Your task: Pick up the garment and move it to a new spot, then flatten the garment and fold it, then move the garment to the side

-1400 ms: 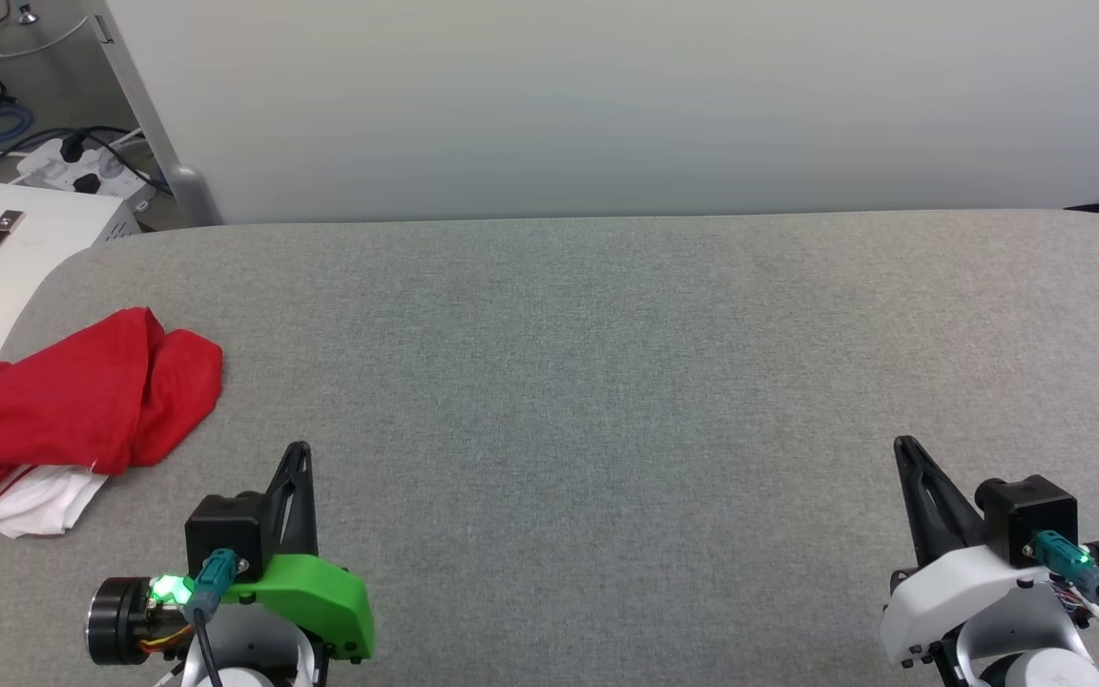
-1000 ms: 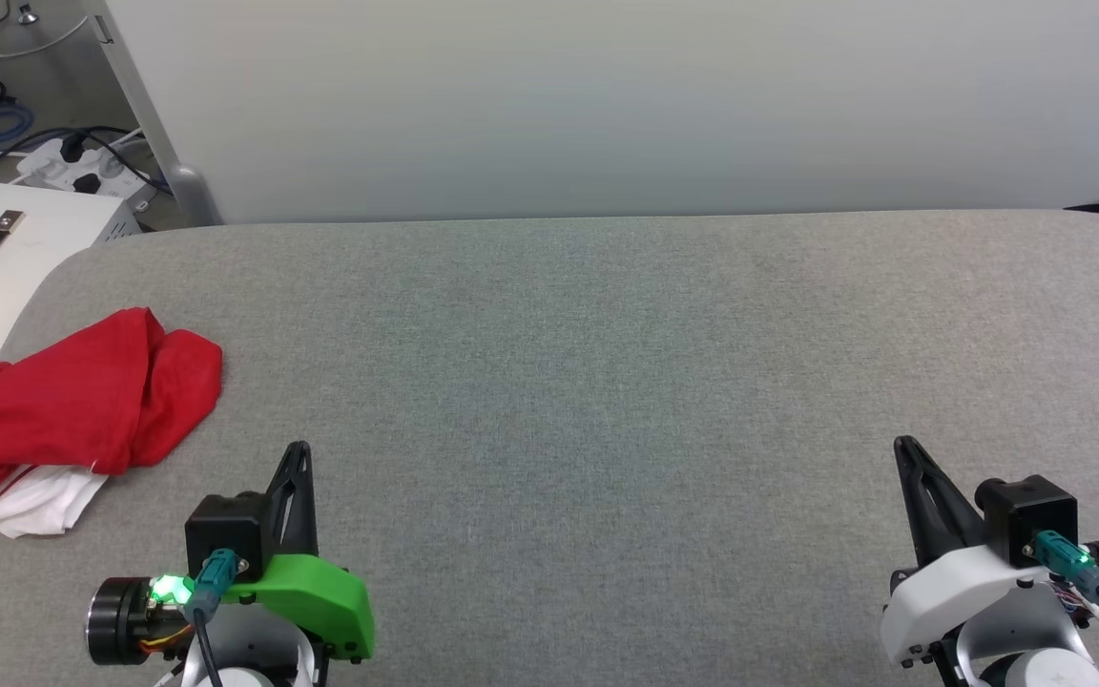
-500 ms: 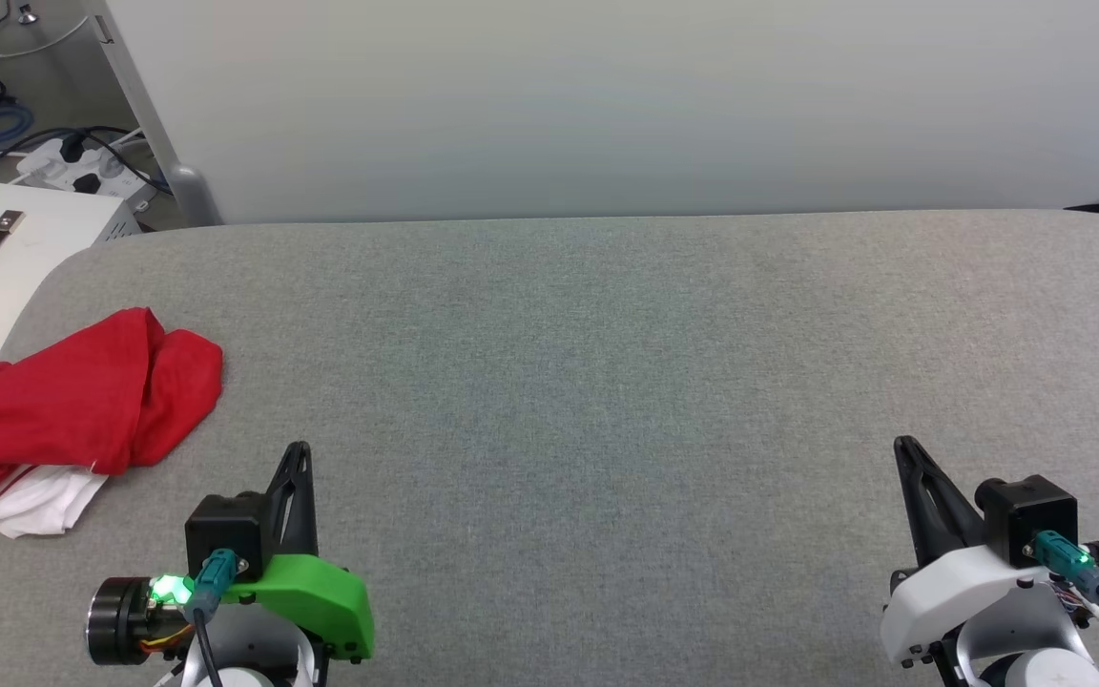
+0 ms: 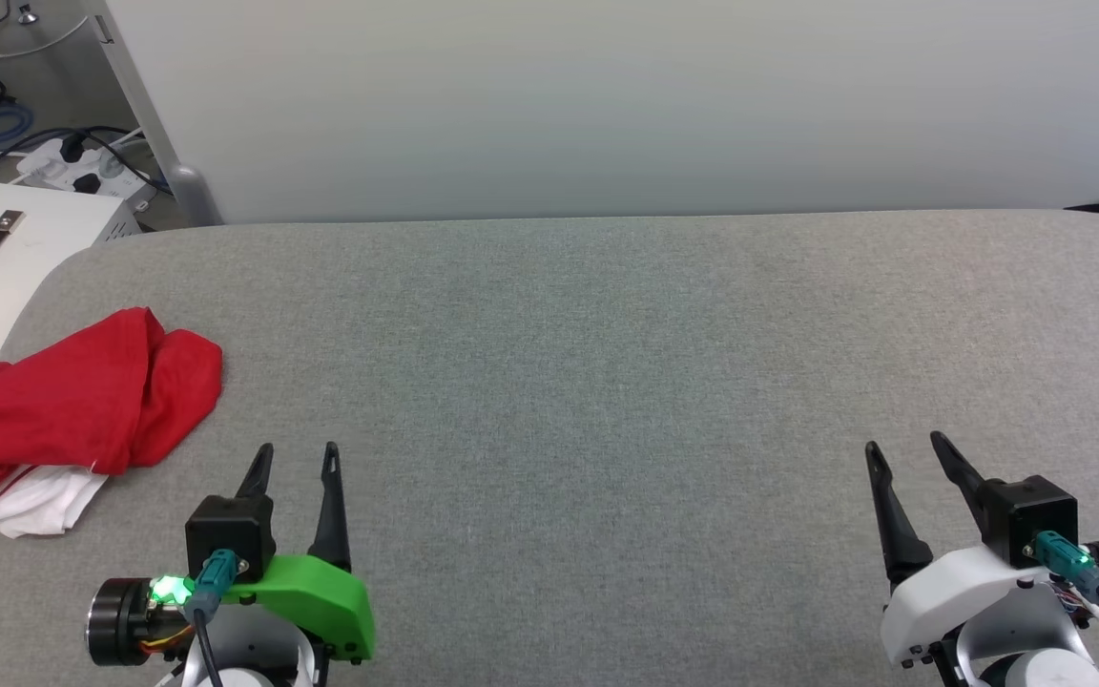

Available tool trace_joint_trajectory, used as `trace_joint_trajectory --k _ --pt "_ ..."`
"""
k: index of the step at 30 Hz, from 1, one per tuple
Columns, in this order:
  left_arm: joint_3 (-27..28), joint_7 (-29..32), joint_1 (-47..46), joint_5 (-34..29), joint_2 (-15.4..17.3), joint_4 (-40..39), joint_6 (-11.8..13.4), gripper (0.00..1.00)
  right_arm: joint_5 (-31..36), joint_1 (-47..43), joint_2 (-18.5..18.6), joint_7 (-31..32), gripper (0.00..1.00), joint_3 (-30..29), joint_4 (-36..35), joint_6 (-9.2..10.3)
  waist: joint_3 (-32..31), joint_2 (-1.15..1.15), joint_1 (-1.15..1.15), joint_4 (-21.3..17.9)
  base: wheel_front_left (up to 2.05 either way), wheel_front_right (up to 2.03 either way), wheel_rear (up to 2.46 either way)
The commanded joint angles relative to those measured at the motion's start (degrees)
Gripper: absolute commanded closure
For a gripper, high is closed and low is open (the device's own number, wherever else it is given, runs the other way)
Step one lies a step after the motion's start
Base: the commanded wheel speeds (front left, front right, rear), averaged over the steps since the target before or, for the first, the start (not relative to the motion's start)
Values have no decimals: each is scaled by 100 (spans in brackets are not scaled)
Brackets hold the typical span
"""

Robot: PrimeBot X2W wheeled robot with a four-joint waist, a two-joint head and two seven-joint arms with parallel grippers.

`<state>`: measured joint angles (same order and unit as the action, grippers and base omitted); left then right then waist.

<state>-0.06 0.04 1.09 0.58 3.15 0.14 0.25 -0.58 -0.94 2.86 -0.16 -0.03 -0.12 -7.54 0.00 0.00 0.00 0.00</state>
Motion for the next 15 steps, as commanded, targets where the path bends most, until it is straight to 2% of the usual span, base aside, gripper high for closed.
trace_joint_trajectory --k 1,15 --pt "-15 -25 -9 20 0 14 -8 0 -19 2 0 -22 0 5 9 0 0 0 0 0 0 0 0" --pt "-104 -225 -84 151 -4 87 -77 0 -359 2 0 -222 0 -11 44 1 -3 0 0 8 0 0 0"
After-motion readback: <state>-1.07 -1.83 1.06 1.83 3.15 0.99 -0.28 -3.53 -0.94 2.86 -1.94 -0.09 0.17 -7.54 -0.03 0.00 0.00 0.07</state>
